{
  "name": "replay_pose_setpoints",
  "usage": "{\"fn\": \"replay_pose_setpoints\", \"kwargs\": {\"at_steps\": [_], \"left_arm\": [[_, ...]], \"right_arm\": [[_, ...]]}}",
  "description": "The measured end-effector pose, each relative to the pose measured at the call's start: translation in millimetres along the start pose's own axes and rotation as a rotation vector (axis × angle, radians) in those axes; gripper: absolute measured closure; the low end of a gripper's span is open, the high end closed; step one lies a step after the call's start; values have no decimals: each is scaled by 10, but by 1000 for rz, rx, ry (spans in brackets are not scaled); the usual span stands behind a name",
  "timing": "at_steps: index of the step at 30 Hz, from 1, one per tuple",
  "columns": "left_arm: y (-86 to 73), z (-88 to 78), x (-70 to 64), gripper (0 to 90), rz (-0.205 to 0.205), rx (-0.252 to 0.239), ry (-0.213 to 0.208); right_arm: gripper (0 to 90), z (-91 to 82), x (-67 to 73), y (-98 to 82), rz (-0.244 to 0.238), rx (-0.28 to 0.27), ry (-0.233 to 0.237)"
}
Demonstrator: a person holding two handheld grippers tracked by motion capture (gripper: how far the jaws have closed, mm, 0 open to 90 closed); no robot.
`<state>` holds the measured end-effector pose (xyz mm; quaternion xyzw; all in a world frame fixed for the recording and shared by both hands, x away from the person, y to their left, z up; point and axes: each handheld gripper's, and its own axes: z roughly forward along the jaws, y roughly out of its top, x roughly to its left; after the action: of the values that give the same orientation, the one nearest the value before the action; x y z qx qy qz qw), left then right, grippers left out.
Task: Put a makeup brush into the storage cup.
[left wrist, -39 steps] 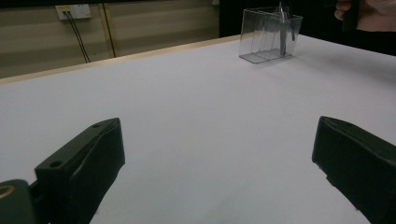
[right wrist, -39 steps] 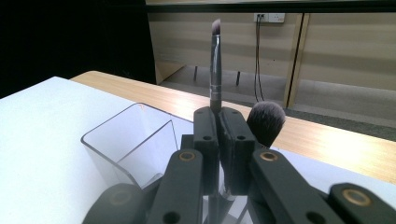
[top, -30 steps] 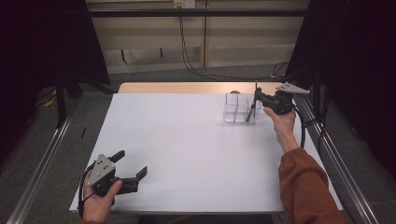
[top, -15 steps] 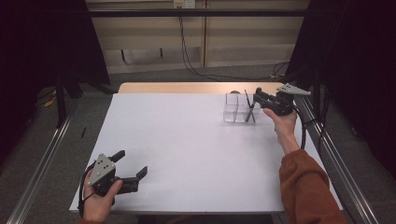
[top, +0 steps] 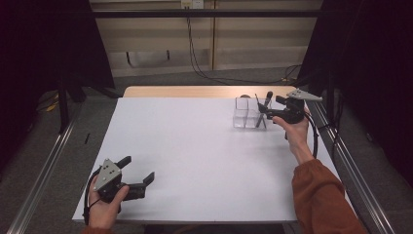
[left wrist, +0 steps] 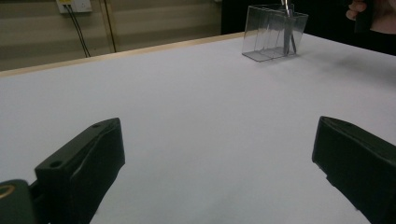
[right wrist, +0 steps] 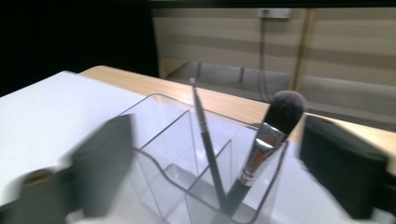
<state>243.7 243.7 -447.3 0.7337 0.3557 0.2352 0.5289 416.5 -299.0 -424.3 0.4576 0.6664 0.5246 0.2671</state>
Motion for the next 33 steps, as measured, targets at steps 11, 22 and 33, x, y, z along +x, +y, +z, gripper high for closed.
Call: {"fn": "replay_pose_setpoints", "kwargs": {"at_steps": [11, 22, 33], "left_arm": [[6, -32, -14, 24, 7, -10, -1], [5, -65, -12, 24, 6, -23, -4], [9, -67, -9, 24, 2, -23, -2]], "right_arm": [[0, -91, 72, 12, -5, -8, 44], [3, -226, 182, -53, -31, -7, 19], [4, -403, 264, -129, -55, -11, 20]]}}
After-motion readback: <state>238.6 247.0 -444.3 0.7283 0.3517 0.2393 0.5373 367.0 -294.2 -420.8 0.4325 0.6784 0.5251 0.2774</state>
